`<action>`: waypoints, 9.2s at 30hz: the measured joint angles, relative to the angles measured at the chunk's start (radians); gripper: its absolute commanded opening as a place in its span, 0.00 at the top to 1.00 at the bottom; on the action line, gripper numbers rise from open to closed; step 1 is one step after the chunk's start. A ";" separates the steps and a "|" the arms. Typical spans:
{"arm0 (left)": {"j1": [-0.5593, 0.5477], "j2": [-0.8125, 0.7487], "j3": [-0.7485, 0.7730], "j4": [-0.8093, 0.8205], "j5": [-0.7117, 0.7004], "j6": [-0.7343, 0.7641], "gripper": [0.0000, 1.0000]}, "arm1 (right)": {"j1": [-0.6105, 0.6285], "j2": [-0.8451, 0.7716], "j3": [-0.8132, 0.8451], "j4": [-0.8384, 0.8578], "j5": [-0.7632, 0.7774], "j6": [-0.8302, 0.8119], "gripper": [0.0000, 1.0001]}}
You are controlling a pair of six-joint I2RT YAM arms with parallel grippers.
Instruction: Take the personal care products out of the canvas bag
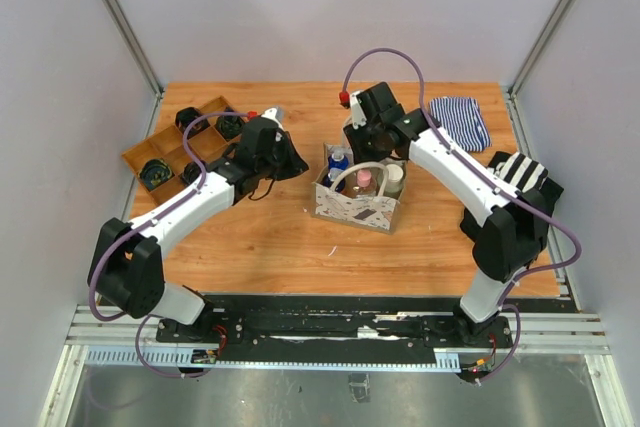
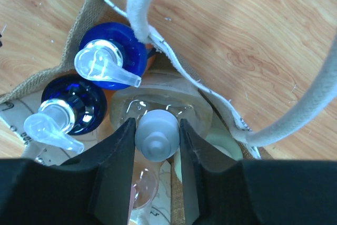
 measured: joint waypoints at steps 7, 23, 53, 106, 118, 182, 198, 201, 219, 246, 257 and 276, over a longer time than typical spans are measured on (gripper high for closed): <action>0.000 0.000 -0.003 0.001 0.000 0.000 0.98 | 0.001 0.025 0.036 -0.033 0.018 0.000 0.95; 0.000 0.000 -0.017 -0.001 -0.003 0.000 0.98 | 0.005 0.080 0.349 -0.253 0.128 0.019 0.99; -0.138 0.265 0.476 -0.145 -0.136 0.220 0.99 | -0.420 -0.251 -0.030 -0.230 0.176 0.080 0.98; -0.213 0.262 0.420 -0.191 -0.177 0.465 0.48 | -0.440 -0.273 -0.328 0.011 0.103 0.161 0.23; -0.214 0.390 0.489 -0.201 -0.176 0.489 0.54 | -0.441 -0.288 -0.333 0.011 0.092 0.162 0.22; -0.215 0.045 0.555 -0.509 -0.681 0.330 0.99 | -0.139 -0.078 -0.179 0.001 0.010 0.045 0.40; -0.215 -0.016 0.179 -0.310 -0.643 0.244 0.99 | -0.098 -0.072 -0.152 -0.121 0.095 0.066 0.83; -0.215 -0.016 0.141 -0.282 -0.629 0.238 0.99 | -0.098 -0.068 -0.138 -0.141 0.096 0.066 0.87; -0.215 -0.076 -0.031 -0.154 -0.609 0.185 0.42 | -0.099 -0.058 0.159 -0.266 0.152 0.066 0.90; -0.215 0.251 0.615 -0.157 -0.322 0.408 0.30 | -0.444 -0.055 0.254 -0.225 0.156 0.070 0.88; -0.216 0.420 0.606 -0.251 -0.198 0.397 0.30 | -0.467 0.122 0.135 -0.127 0.092 0.074 0.86; -0.262 0.304 0.565 -0.459 -0.118 0.356 0.34 | -0.468 0.162 0.097 -0.099 0.053 0.086 0.10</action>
